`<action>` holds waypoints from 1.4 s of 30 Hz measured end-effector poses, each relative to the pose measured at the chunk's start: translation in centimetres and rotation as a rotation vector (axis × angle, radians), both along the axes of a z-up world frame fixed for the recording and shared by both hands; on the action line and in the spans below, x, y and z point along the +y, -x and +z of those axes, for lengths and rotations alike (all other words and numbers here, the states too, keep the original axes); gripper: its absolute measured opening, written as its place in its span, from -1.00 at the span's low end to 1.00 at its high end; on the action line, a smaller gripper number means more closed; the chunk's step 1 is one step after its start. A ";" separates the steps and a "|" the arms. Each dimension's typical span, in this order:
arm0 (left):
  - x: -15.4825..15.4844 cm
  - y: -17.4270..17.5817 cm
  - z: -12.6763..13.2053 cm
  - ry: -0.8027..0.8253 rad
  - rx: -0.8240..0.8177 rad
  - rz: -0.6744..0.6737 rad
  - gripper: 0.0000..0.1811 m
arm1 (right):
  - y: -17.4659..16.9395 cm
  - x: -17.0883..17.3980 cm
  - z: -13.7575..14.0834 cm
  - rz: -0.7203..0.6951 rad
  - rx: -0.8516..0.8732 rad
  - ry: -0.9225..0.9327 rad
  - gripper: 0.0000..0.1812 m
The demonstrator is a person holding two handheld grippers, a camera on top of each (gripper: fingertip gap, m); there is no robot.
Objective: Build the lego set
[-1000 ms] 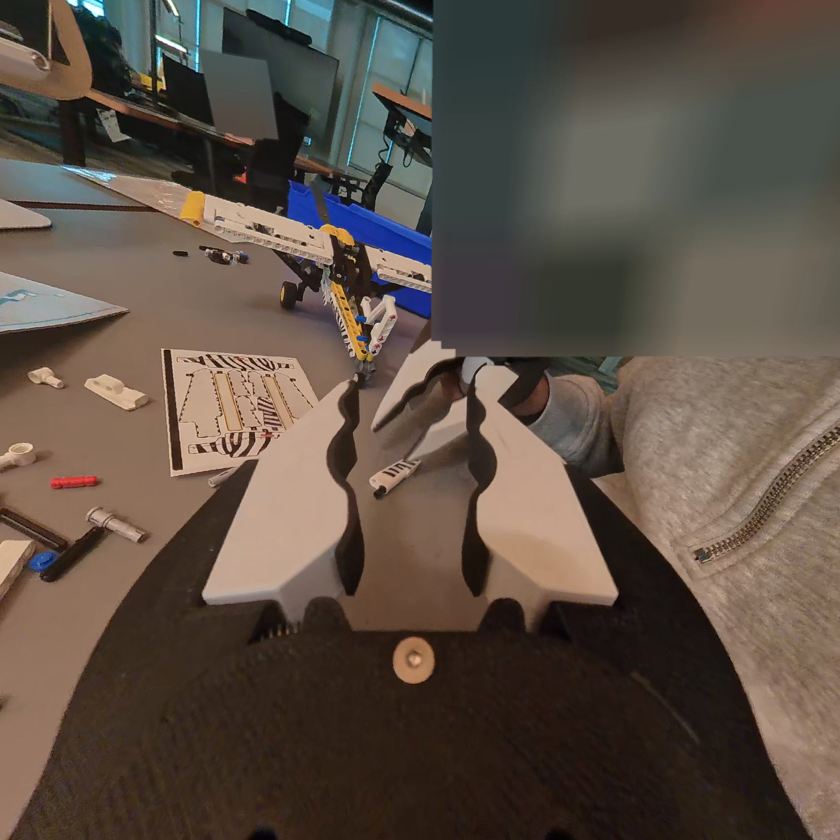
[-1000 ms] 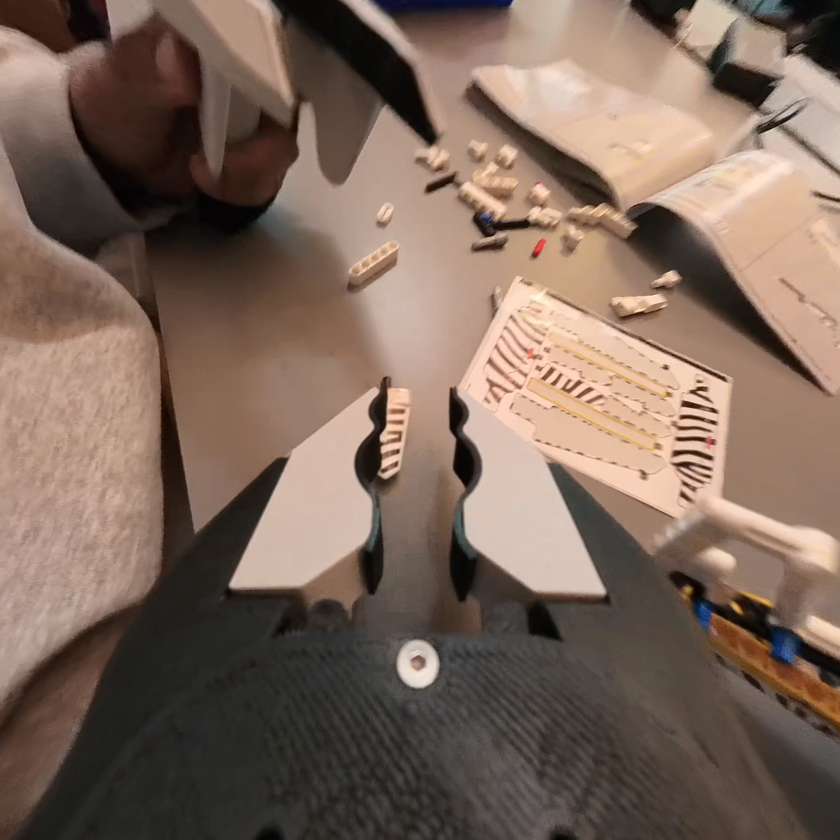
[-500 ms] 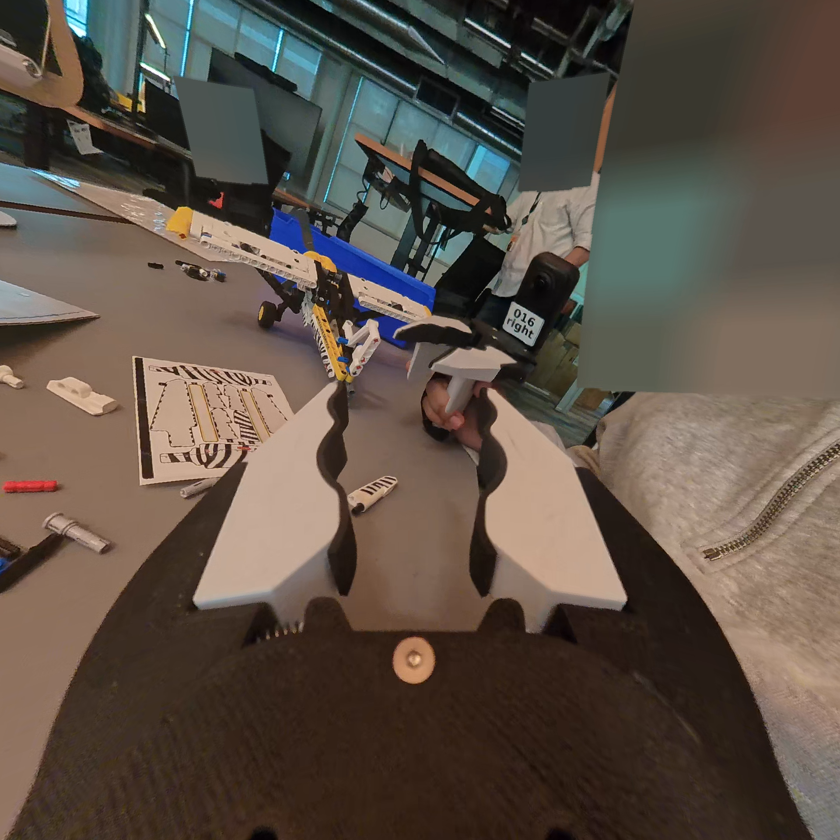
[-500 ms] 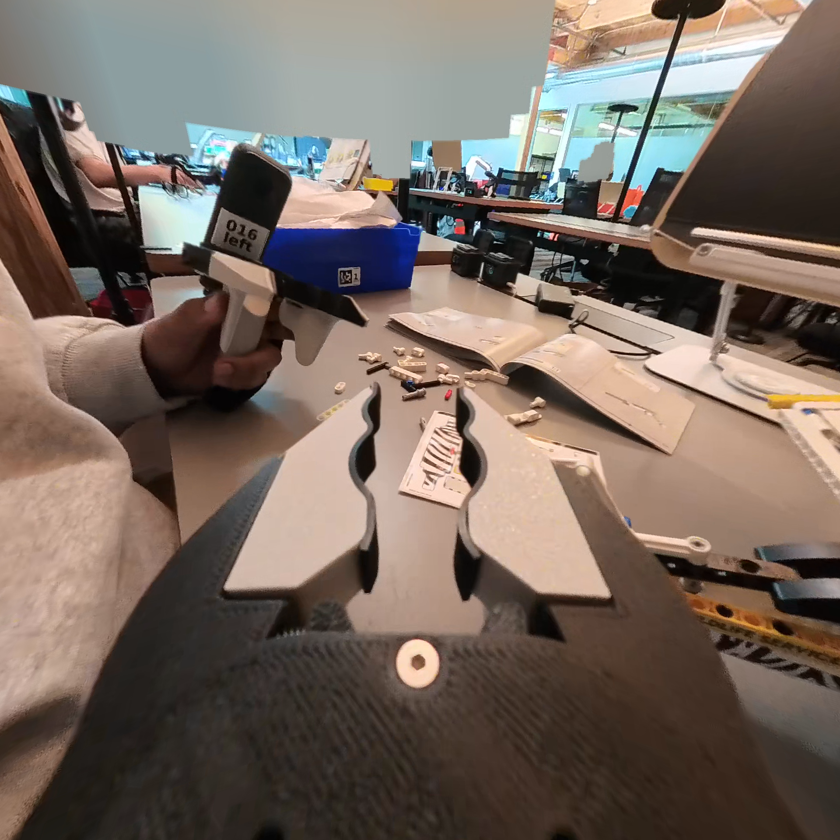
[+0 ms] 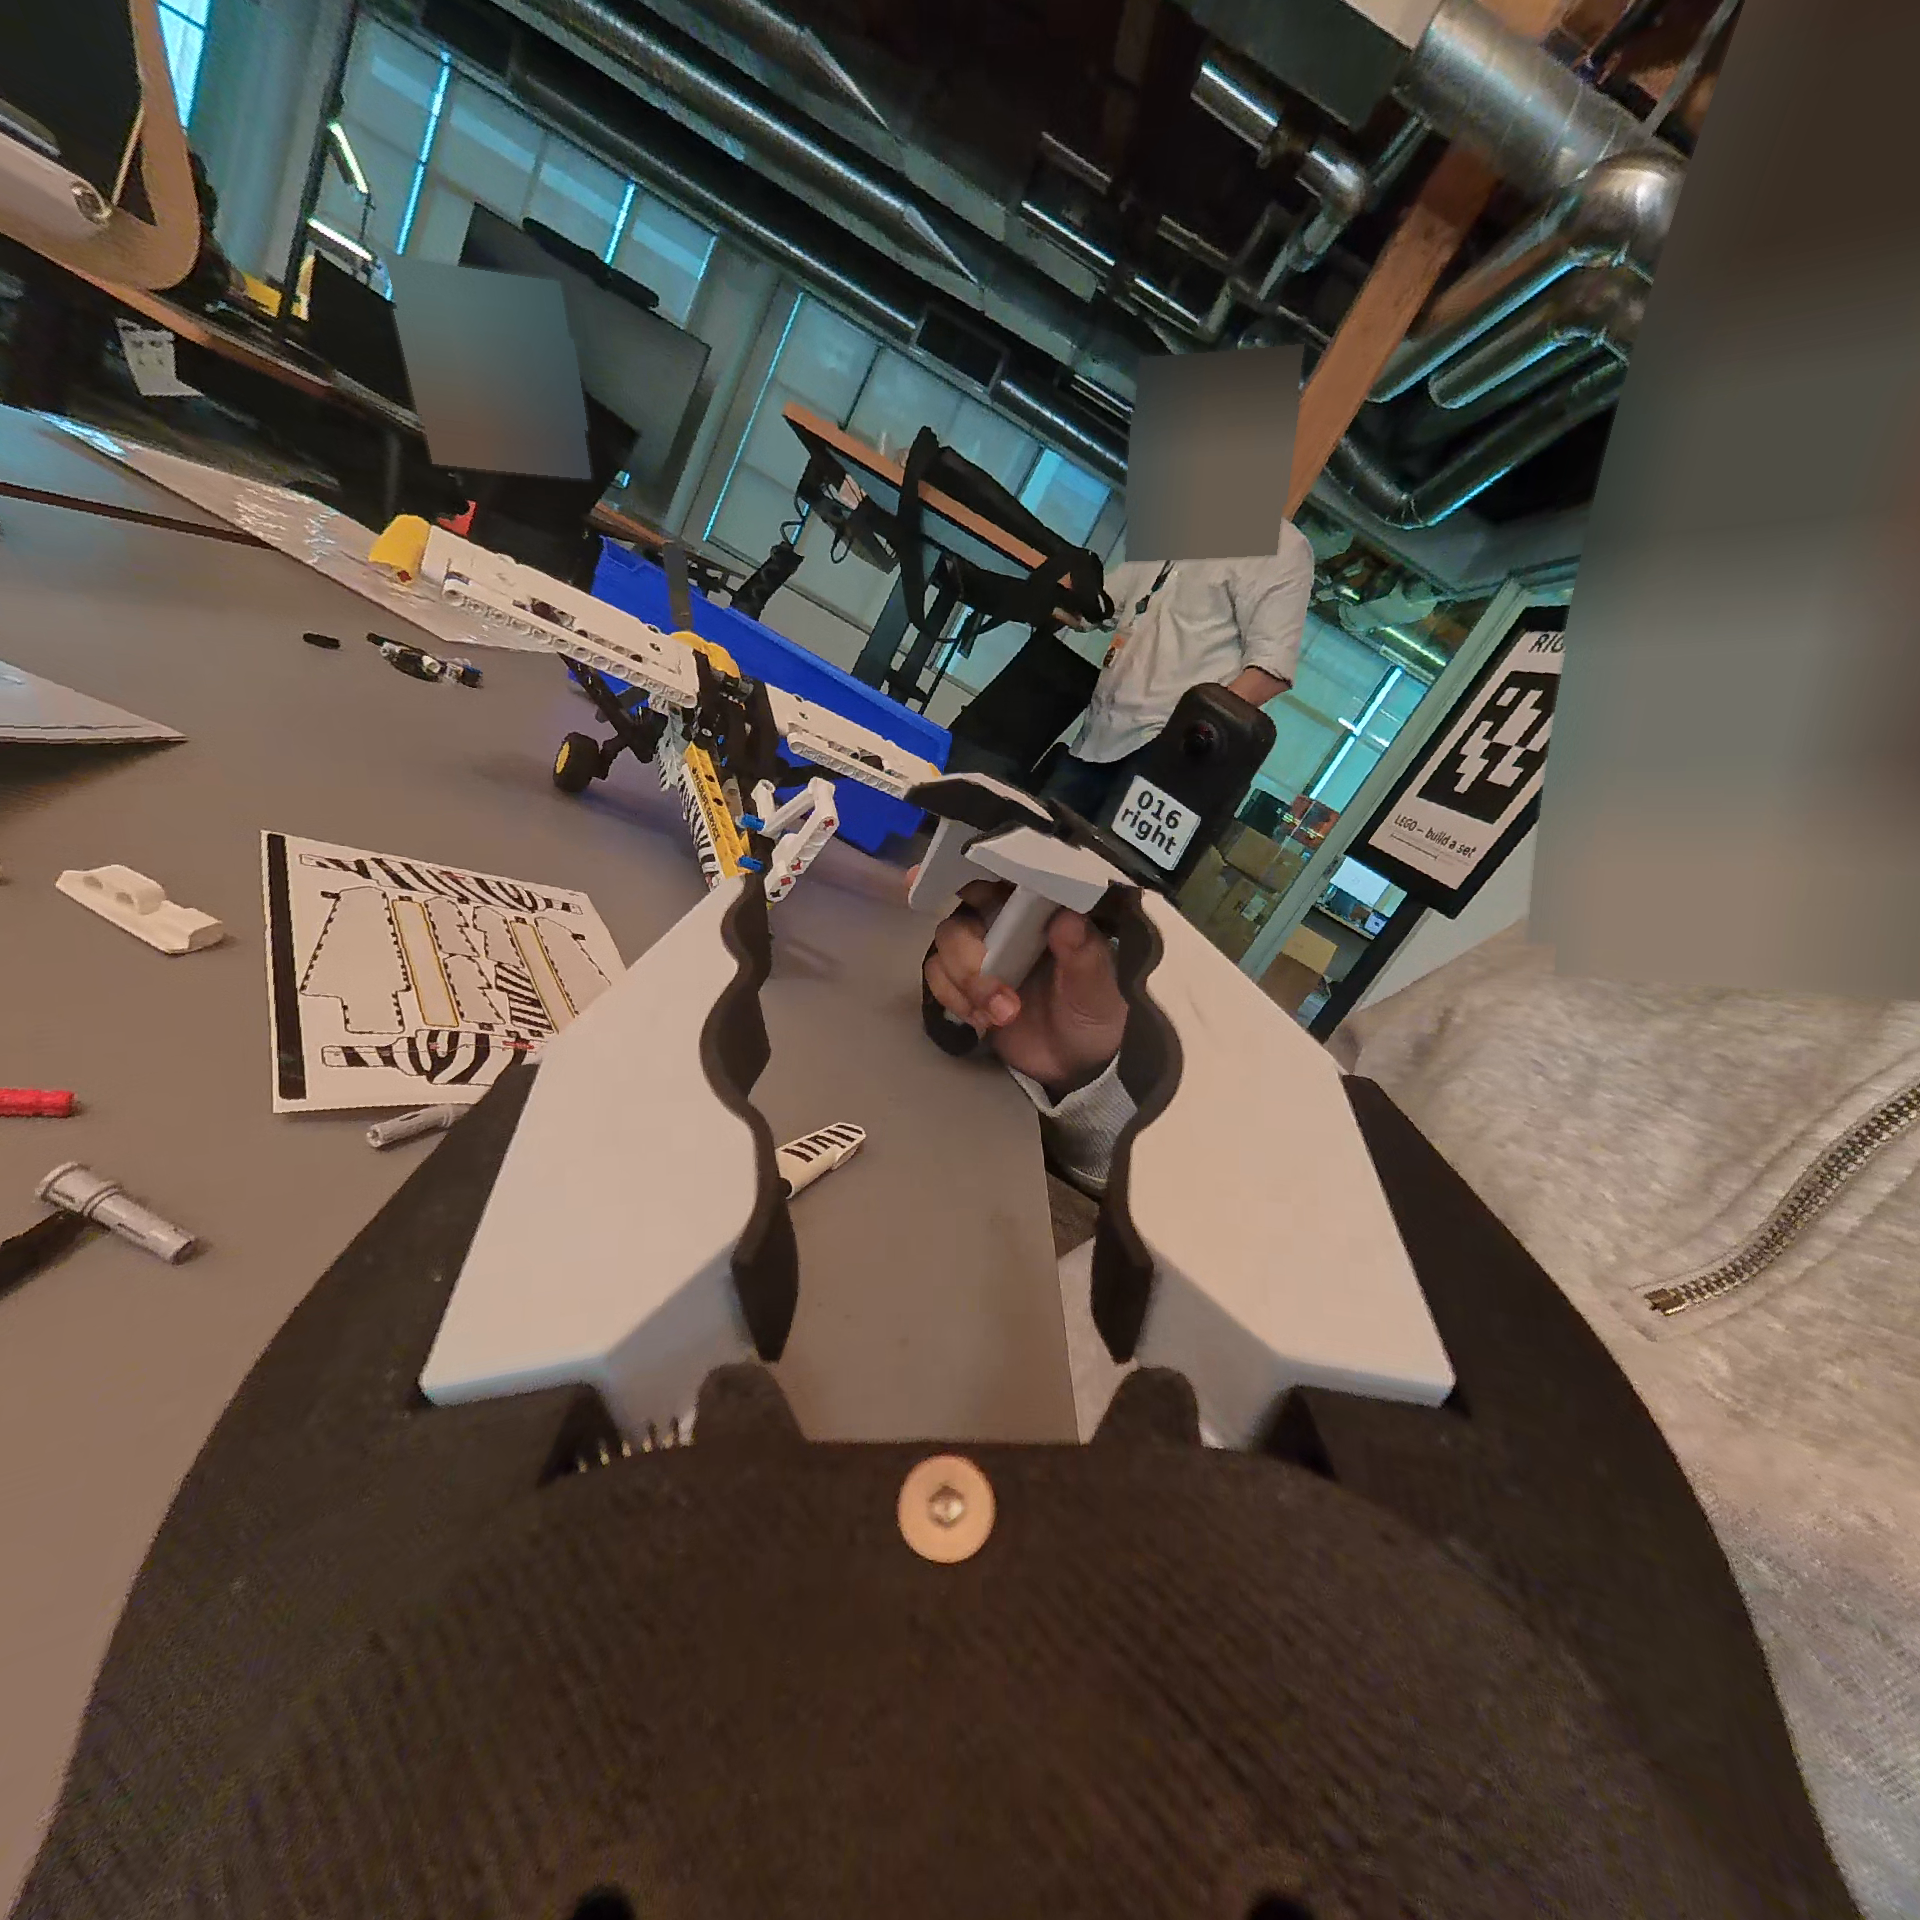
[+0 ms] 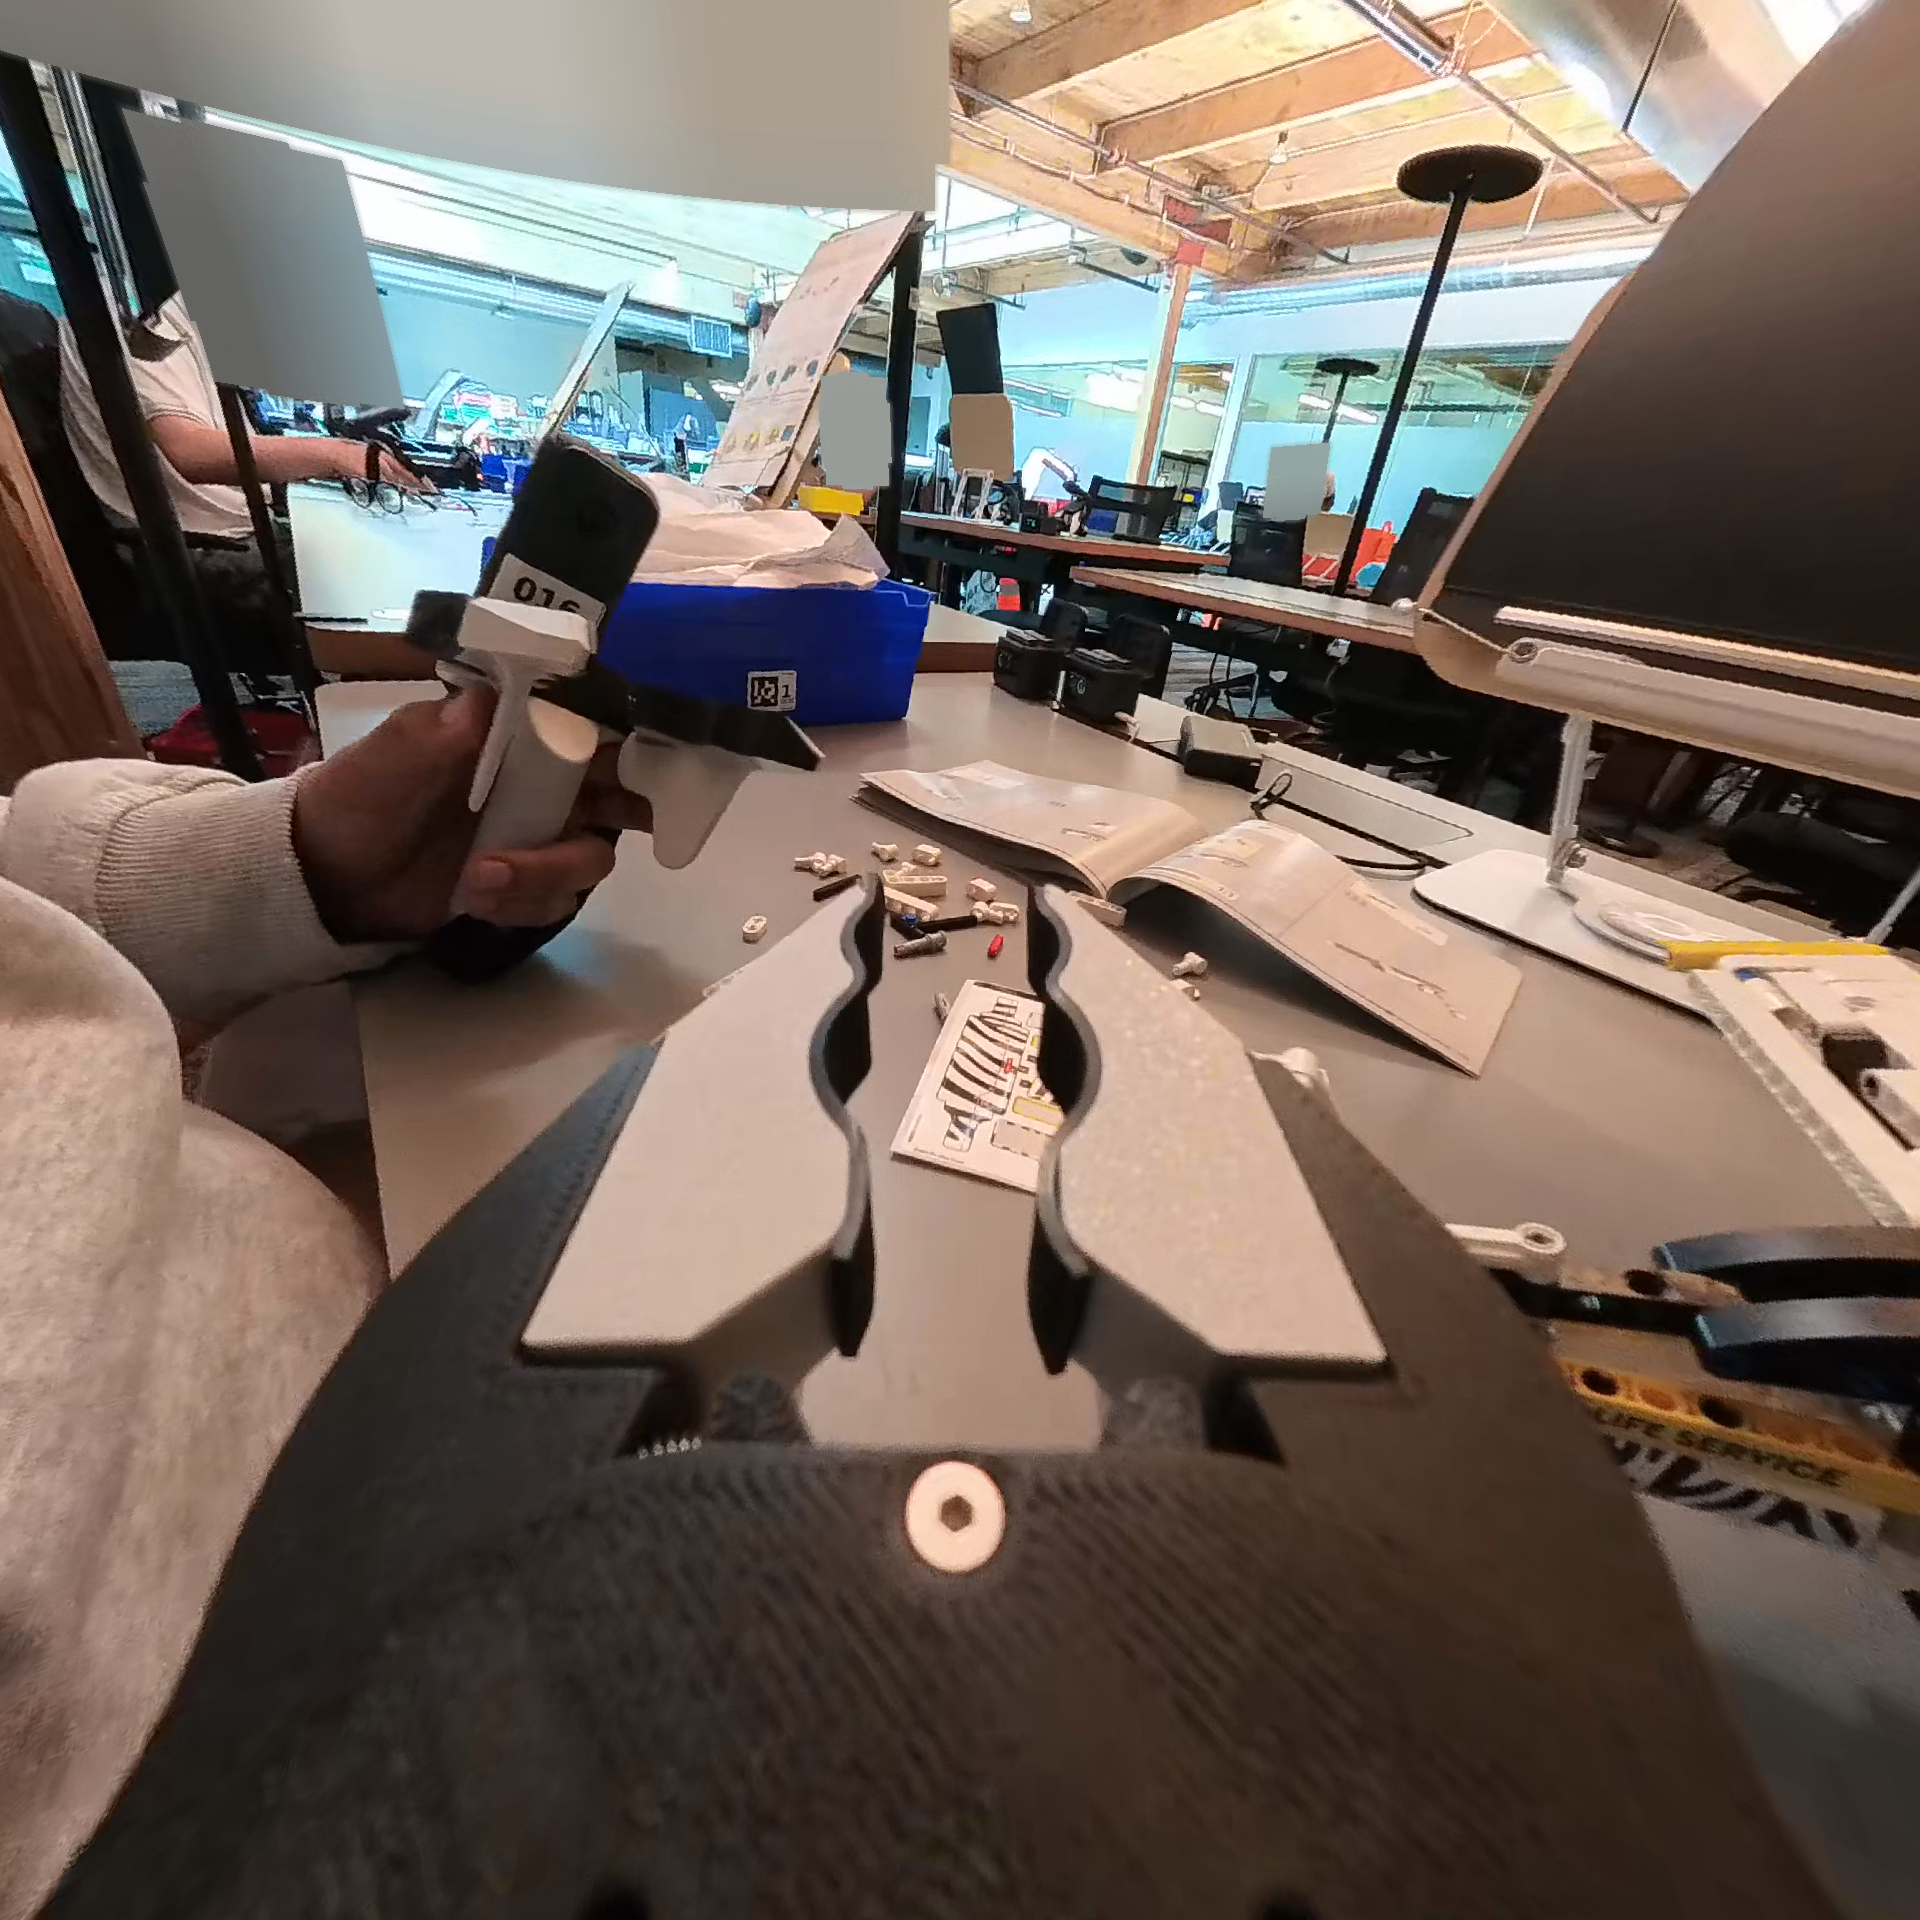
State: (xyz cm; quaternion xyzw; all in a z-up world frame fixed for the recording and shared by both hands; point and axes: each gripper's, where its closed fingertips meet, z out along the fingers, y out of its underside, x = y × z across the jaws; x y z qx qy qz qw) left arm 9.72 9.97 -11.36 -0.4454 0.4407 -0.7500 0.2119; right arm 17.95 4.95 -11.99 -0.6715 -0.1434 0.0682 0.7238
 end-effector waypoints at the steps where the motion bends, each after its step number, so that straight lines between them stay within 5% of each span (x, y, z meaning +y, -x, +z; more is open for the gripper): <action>1: 0.0 0.0 0.0 0.004 0.001 -0.003 -0.27 | 0.1 0.0 0.0 -0.001 -0.006 0.000 -0.71; 20: 0.4 0.0 0.2 0.016 -0.013 0.006 -0.27 | -0.1 -0.1 0.2 0.001 0.005 -0.019 -0.74; 23: 0.4 0.8 0.6 -0.052 -0.020 0.025 -0.55 | -0.1 -0.1 0.2 0.002 0.004 -0.017 -0.73; 27: 3.4 1.7 1.2 -0.194 -0.051 0.323 -0.81 | -0.3 0.0 0.4 -0.005 0.013 -0.034 -0.75; 30: 6.8 1.9 0.1 -0.240 0.067 0.482 -1.00 | -0.8 0.0 0.7 -0.026 0.021 -0.055 -0.79; 35: 13.2 3.4 -2.1 -0.322 0.326 0.704 -1.00 | -1.9 -0.2 1.2 -0.106 -0.011 -0.089 -0.93; 40: 17.3 4.4 -8.6 -0.374 0.763 0.744 -0.91 | -1.7 0.1 0.9 -0.096 -0.019 -0.064 -0.93; 42: 17.8 4.0 -9.4 -0.342 0.808 0.719 -0.85 | -1.5 0.2 0.8 -0.098 -0.037 -0.060 -0.93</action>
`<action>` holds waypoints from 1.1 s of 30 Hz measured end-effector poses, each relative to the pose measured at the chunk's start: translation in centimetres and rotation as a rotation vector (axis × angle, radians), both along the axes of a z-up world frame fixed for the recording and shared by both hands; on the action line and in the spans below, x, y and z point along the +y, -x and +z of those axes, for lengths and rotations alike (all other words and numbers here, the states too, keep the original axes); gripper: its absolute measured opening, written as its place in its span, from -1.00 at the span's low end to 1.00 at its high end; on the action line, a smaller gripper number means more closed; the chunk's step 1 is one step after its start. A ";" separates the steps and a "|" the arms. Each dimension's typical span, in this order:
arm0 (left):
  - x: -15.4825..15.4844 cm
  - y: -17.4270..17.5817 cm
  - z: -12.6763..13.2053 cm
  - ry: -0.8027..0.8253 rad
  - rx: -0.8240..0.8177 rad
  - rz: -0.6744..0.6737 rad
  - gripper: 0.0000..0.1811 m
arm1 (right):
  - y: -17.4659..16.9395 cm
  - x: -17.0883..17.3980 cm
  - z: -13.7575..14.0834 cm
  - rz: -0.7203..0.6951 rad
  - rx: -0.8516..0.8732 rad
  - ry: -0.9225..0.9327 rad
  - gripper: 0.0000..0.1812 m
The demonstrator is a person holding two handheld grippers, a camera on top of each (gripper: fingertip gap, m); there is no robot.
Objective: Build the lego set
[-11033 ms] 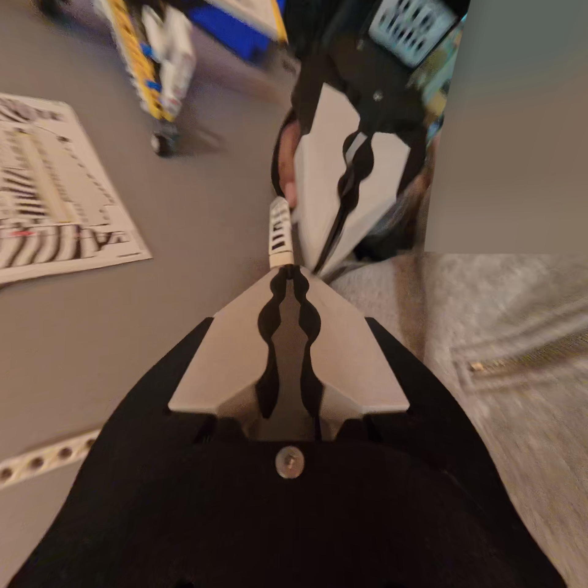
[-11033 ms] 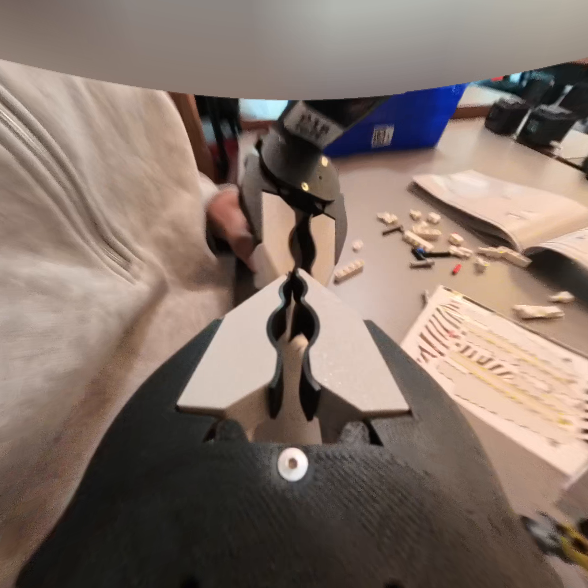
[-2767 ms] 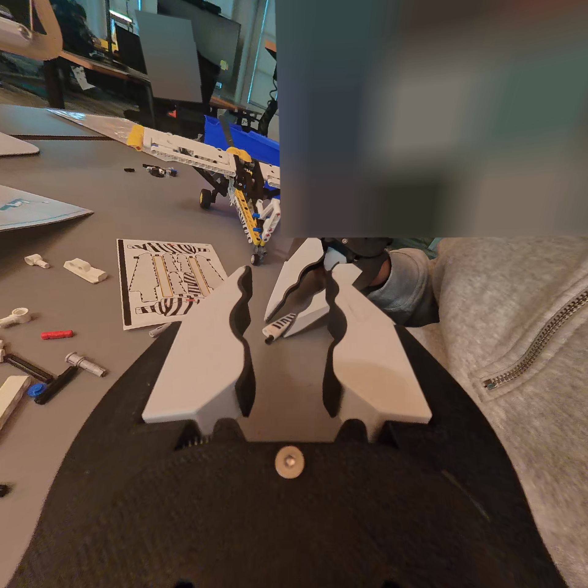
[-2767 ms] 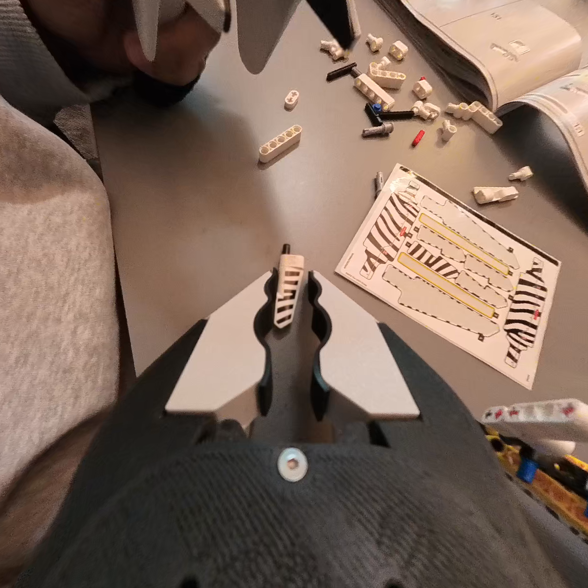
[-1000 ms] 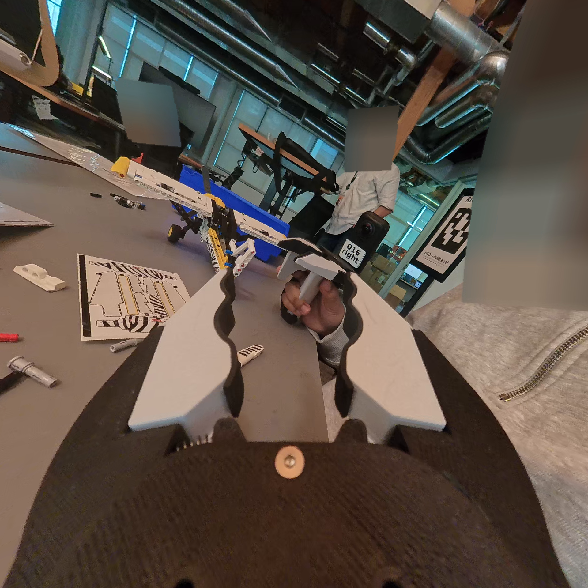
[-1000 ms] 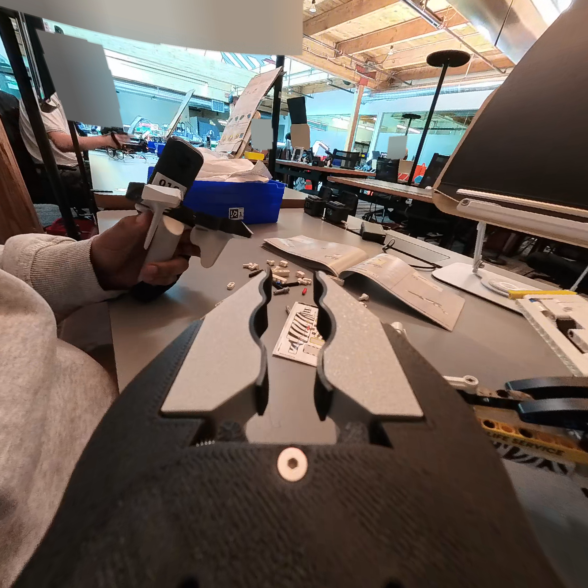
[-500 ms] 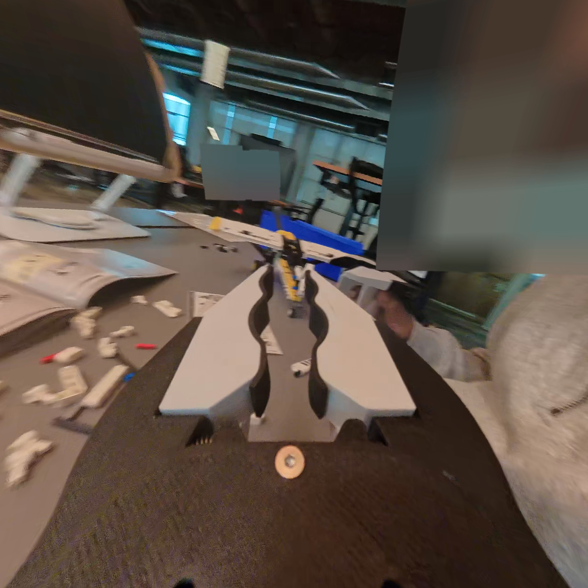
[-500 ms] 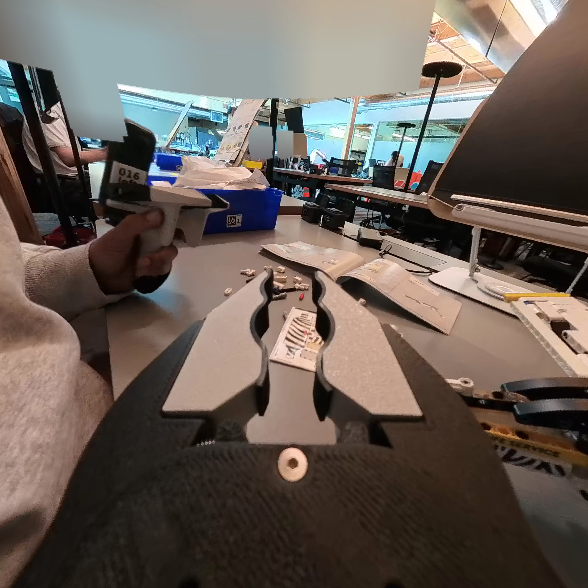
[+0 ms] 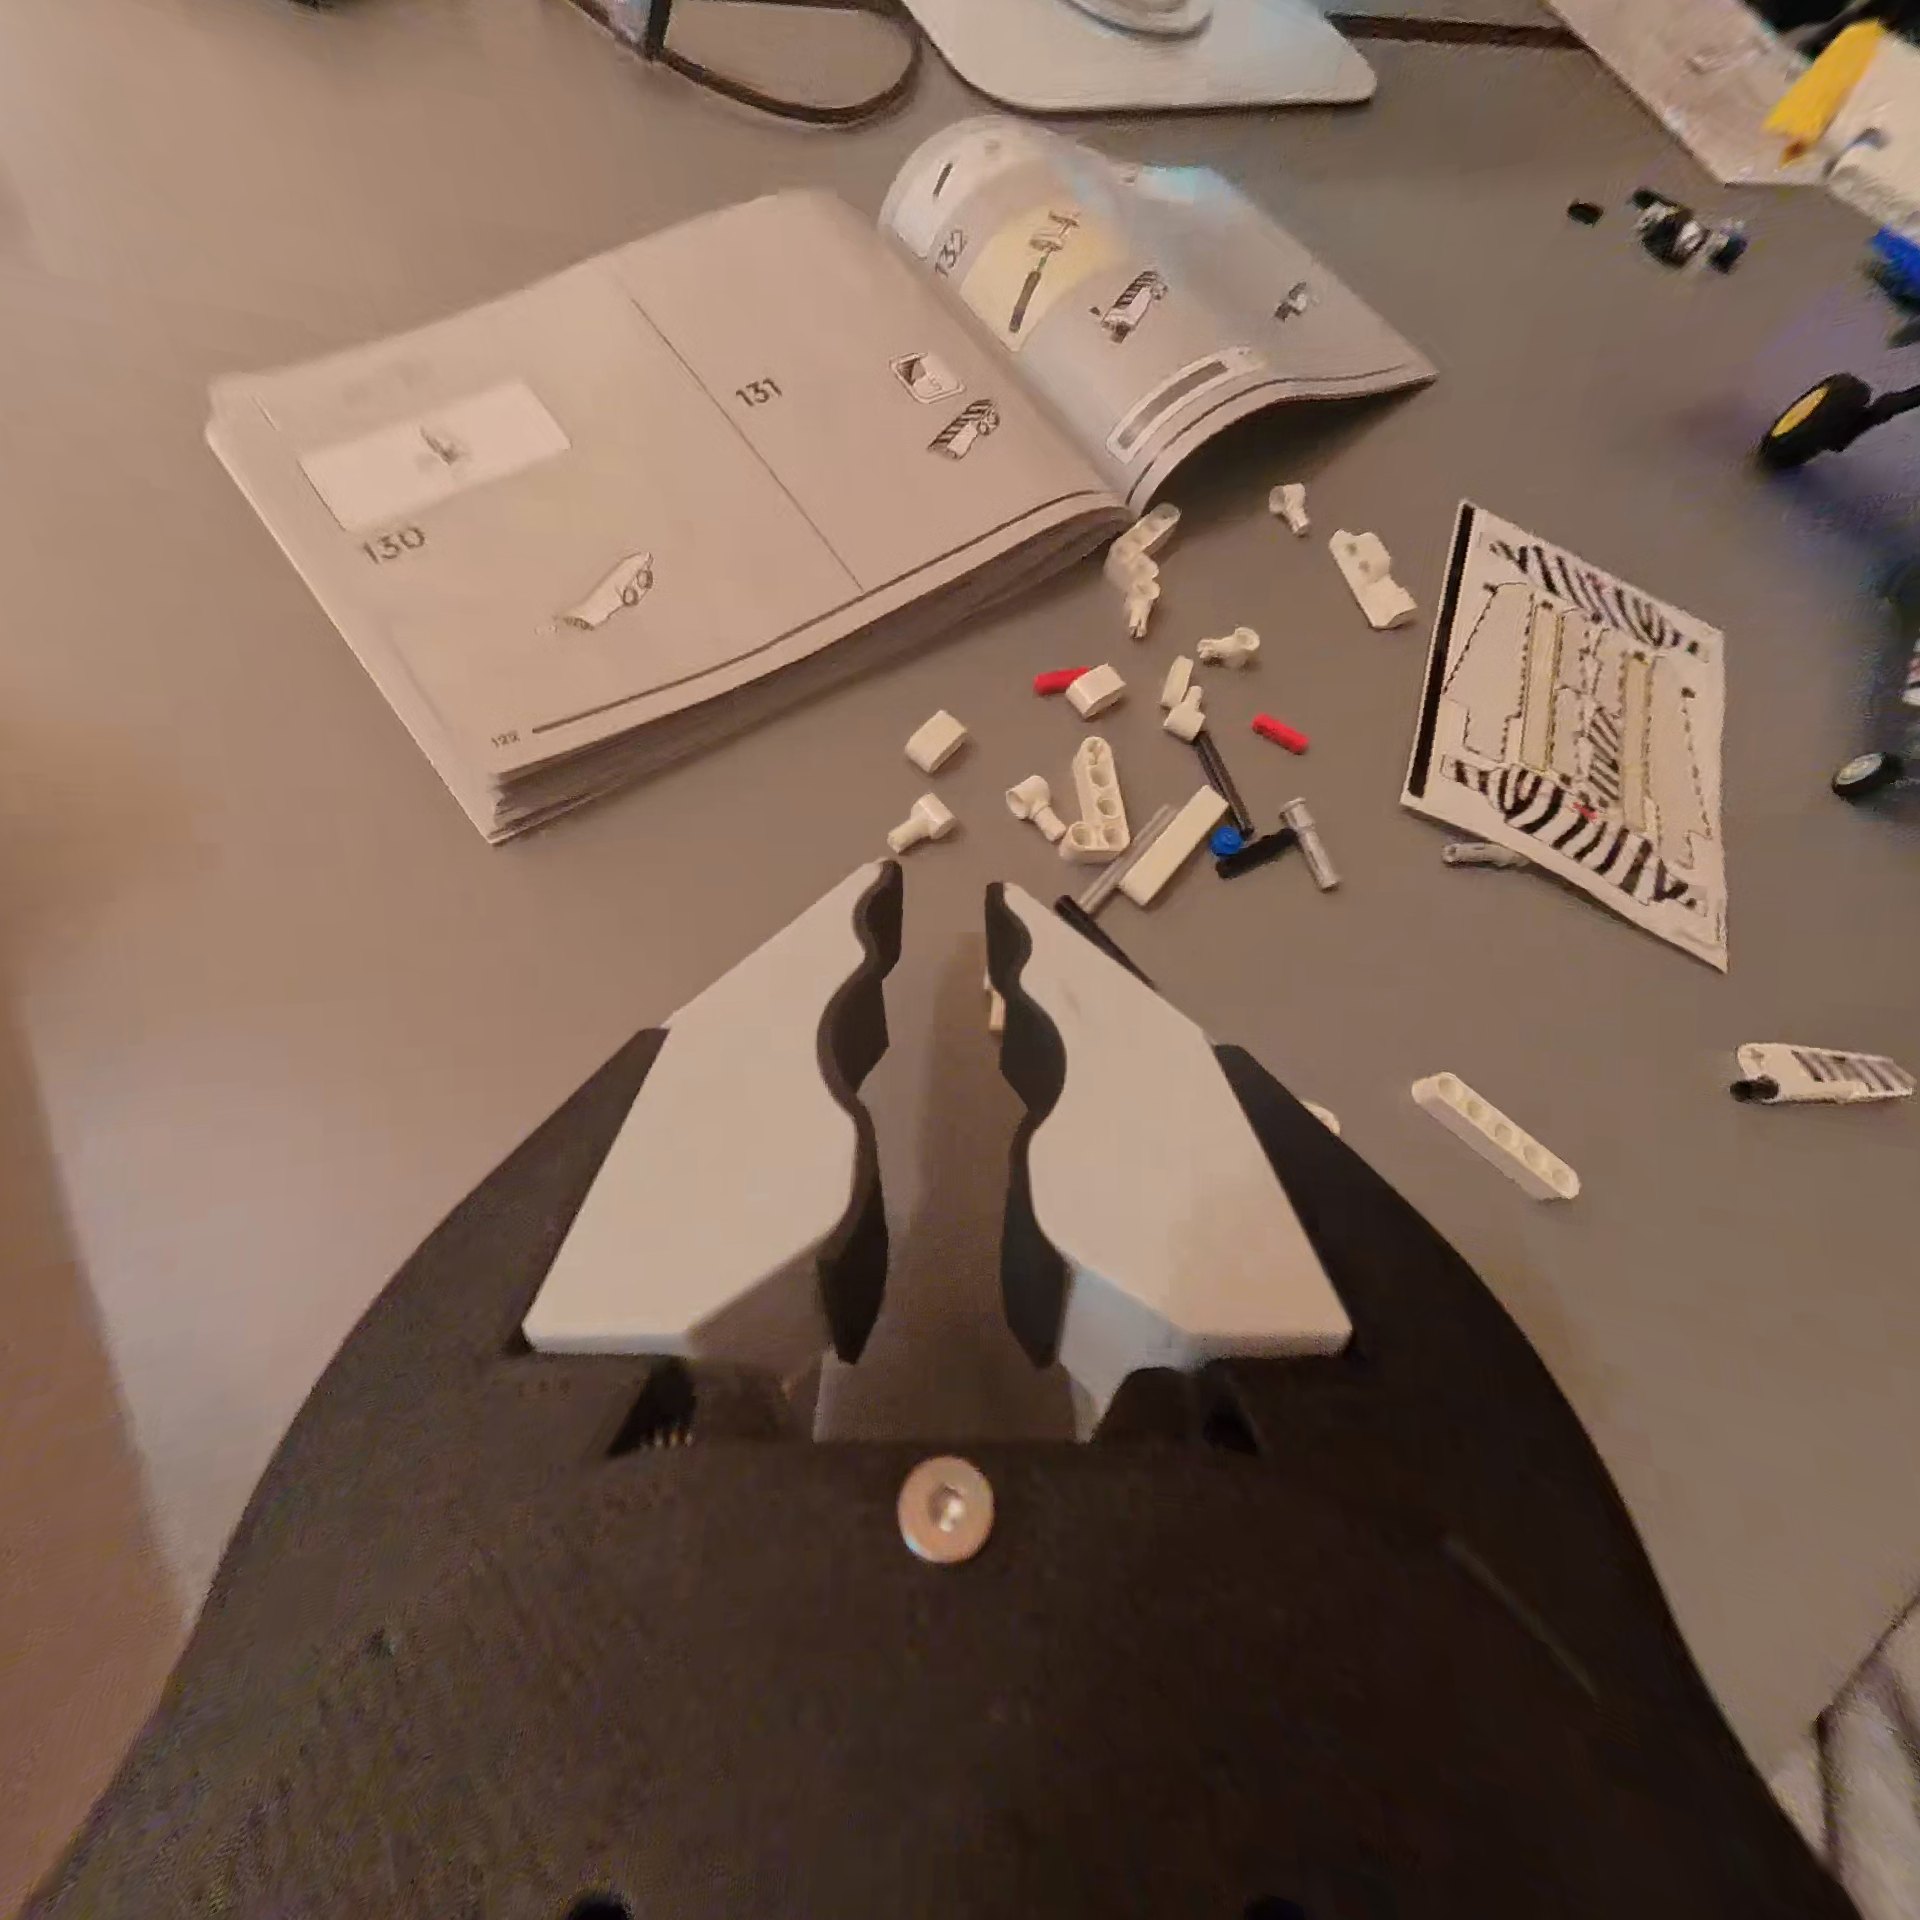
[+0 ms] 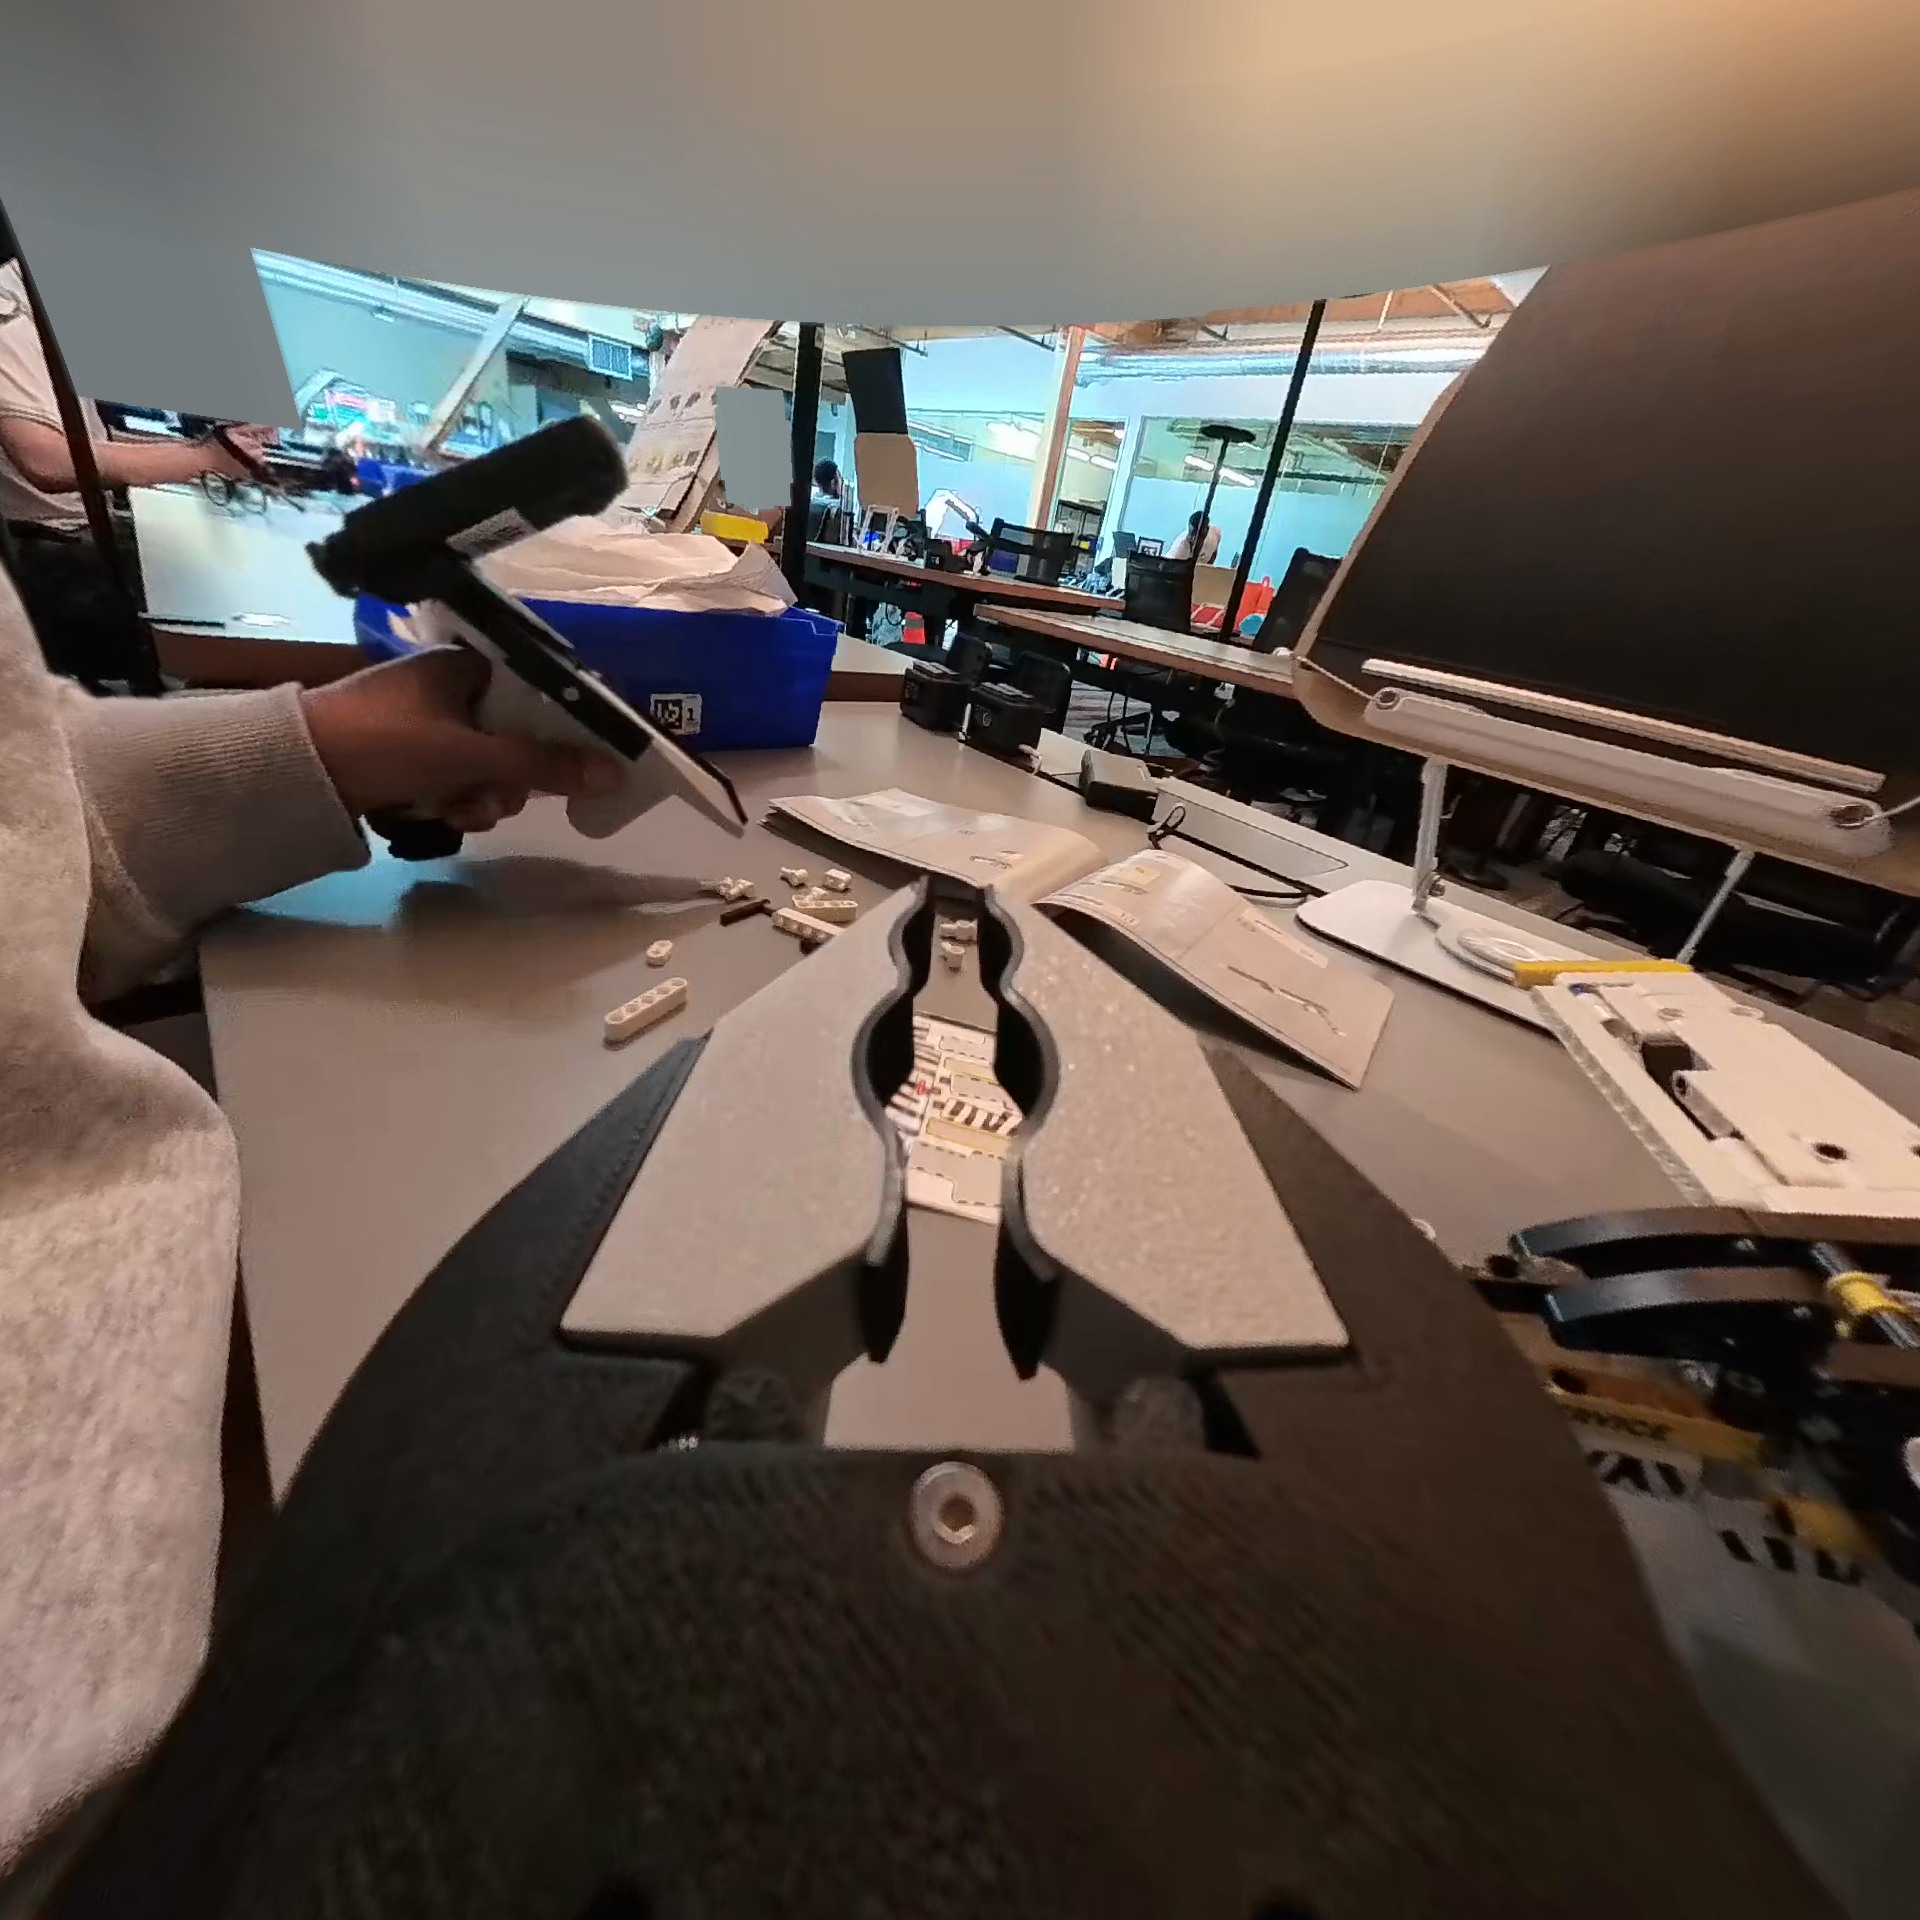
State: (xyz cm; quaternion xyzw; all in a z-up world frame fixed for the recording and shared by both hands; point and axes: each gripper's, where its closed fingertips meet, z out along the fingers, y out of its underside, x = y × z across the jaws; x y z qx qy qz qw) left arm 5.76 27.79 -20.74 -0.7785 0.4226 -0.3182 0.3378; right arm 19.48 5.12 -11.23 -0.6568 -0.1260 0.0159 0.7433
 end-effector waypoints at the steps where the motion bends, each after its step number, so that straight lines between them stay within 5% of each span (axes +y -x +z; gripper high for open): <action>1: 0.1 -0.5 0.0 0.022 -0.010 -0.017 -0.80 | 0.1 0.1 -0.1 -0.001 -0.010 0.004 -0.93; 4: 0.7 -1.5 -0.5 0.062 0.040 -0.051 -0.69 | 0.3 0.1 -0.2 -0.001 -0.026 0.009 -0.93; 8: 2.3 -1.8 -1.9 0.027 0.146 -0.020 -0.80 | 0.2 0.0 -0.2 0.010 0.000 0.005 -0.94; 14: 0.5 -2.6 -2.8 0.155 0.115 -0.114 -0.95 | -0.1 -0.3 0.1 0.019 0.045 -0.009 -0.94; 24: -1.2 -2.5 -0.4 0.141 -0.010 -0.171 -0.97 | 0.4 -0.3 -0.1 0.021 0.015 -0.006 -0.94; 27: -6.1 -3.9 3.0 0.211 -0.155 -0.385 -0.98 | 0.8 -0.5 0.0 0.038 0.007 -0.010 -0.94; 30: -14.7 -4.9 5.5 0.439 -0.250 -0.747 -0.97 | 2.9 -2.0 0.9 0.158 -0.050 -0.026 -1.00; 33: -21.0 -5.3 5.6 0.590 -0.211 -0.970 -0.97 | 5.5 -3.8 1.0 0.328 -0.128 0.027 -0.99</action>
